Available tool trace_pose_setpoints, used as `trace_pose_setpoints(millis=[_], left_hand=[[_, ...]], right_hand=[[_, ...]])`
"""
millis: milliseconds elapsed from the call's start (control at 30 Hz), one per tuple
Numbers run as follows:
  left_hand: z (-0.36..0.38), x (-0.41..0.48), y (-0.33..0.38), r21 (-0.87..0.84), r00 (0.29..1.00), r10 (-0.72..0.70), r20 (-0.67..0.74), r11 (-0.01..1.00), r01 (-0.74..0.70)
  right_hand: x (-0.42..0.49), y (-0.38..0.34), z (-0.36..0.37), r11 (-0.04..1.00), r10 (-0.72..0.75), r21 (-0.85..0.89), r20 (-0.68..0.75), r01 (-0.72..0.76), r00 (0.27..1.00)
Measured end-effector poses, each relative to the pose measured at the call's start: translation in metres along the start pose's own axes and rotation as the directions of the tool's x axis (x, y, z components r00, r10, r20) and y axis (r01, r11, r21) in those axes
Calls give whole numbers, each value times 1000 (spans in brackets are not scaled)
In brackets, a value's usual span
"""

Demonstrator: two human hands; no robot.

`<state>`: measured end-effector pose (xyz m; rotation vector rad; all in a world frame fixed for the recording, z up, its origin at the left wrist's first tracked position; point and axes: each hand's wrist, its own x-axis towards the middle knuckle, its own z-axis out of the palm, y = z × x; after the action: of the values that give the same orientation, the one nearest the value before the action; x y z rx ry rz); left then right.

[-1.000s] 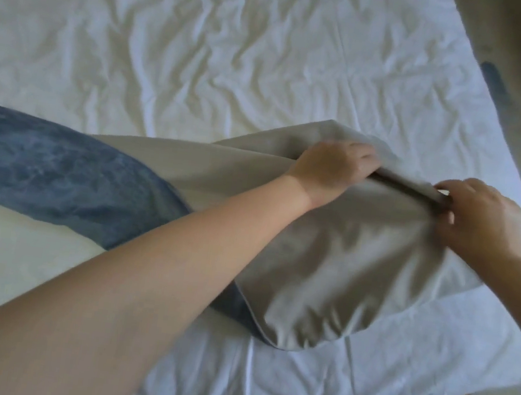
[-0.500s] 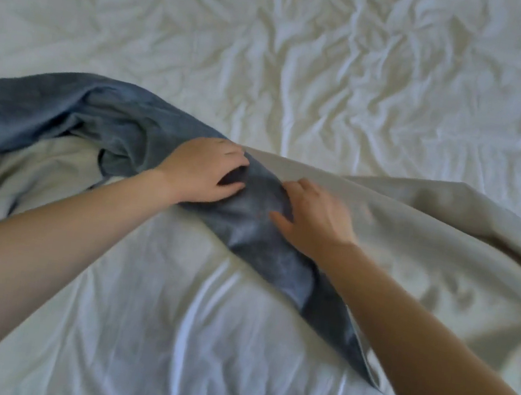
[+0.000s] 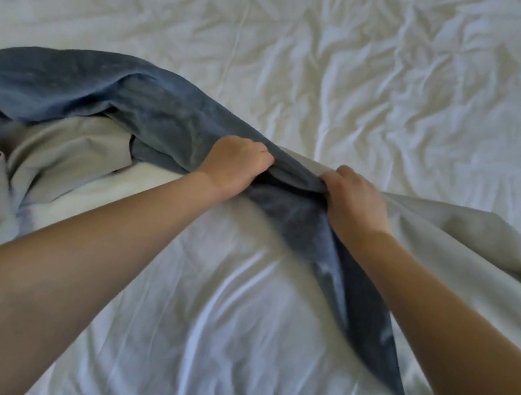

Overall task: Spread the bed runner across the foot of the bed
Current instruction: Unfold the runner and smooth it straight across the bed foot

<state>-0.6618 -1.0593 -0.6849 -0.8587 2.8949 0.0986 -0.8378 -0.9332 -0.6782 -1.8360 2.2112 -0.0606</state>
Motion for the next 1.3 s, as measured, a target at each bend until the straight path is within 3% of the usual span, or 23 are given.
trace_pose_setpoints(millis=[233,400,833,1033,1200,1300], left_hand=[[-10,32,-12,-97,984,-39,-172,995,22],[-17,59,-28,-110,976,-1,-220,994,-24],[-41,154,-88,54,980,-50,-191,997,61],[-13,151,-88,54,995,-95,-35,994,97],[4,149,-92,47,997,-42,-72,998,45],[0,145,-92,-40,991,-29,-132,999,24]], right_hand=[[44,23,-23,990,-10,-143,-111,-6,994],[82,35,-33,979,63,-181,-172,-94,983],[188,48,-56,953,140,-240,-195,-185,971],[197,46,-19,941,218,-242,-94,-235,971],[202,49,-1,943,214,-244,-73,-225,974],[200,48,-9,963,187,-176,-118,-206,975]])
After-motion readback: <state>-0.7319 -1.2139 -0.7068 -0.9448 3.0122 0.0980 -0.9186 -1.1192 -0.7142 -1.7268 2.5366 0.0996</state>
